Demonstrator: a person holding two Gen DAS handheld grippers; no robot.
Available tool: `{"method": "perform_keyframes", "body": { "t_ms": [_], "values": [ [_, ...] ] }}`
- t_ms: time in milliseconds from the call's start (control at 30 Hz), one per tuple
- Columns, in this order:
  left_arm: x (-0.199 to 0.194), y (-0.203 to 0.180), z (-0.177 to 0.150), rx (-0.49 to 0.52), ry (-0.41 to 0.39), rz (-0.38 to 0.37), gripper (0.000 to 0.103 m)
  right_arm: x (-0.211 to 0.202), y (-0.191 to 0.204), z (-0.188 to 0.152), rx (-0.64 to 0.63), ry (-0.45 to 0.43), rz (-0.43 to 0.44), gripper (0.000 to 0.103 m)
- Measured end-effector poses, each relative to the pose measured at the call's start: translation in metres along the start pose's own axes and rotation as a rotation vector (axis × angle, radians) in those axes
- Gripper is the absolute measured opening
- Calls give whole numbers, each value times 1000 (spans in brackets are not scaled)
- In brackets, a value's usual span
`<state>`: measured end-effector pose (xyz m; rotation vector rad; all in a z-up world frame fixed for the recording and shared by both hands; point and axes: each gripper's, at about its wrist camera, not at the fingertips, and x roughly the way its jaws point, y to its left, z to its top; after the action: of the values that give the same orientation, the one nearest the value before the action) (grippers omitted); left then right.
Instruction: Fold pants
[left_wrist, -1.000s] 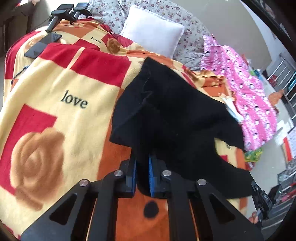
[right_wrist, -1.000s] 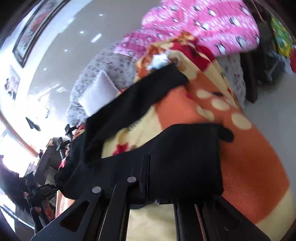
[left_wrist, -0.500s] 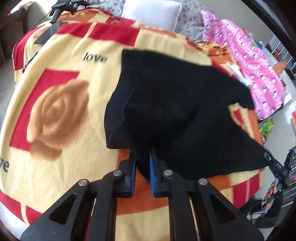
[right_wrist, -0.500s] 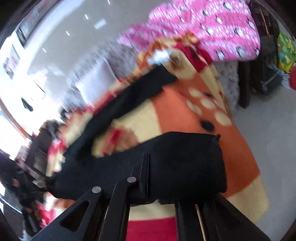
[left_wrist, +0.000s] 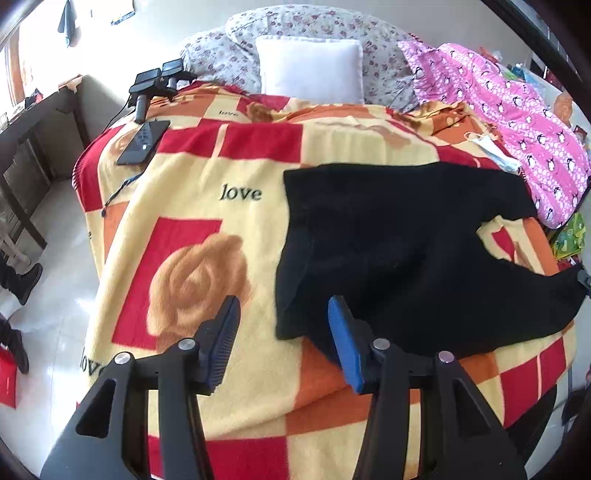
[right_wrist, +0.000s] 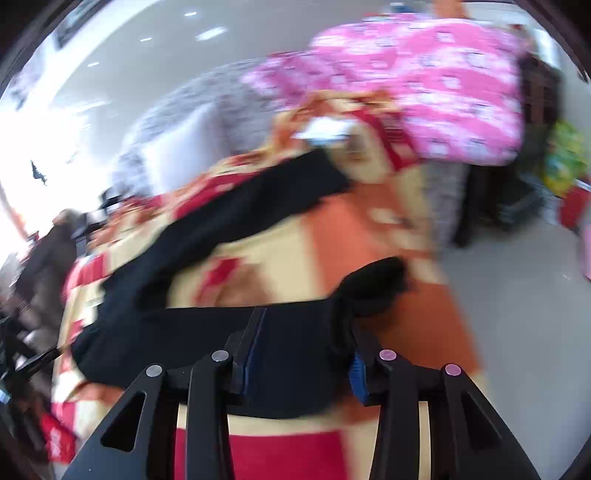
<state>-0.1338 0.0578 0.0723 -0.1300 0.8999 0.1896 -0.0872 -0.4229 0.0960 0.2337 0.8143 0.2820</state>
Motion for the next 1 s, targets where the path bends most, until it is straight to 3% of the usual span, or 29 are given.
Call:
{"method": "perform_keyframes", "body": {
  "t_ms": [133,333,433,600,733,833,900,1000],
  "values": [
    [16,-21,5,28,0,-28,61,43,63,1,-95,75,175,41],
    [50,-41,4,51,32,-38,61,95,143,-7,-215,156,305,41],
    [66,-44,3,53,52,-36,61,116,168,-11,-264,193,317,41],
    [84,-38,4,45,61,-31,78,154,198,-29,-338,286,305,44],
    [85,-34,13,62,78,-54,80,162,205,-26,-389,326,302,49],
    [81,-28,28,60,57,-79,80,151,209,-1,-431,275,309,51],
    [82,-25,42,51,48,-86,80,149,215,27,-471,216,292,63],
    [93,-24,60,61,56,-85,80,170,235,57,-591,170,270,68]
  ]
}}
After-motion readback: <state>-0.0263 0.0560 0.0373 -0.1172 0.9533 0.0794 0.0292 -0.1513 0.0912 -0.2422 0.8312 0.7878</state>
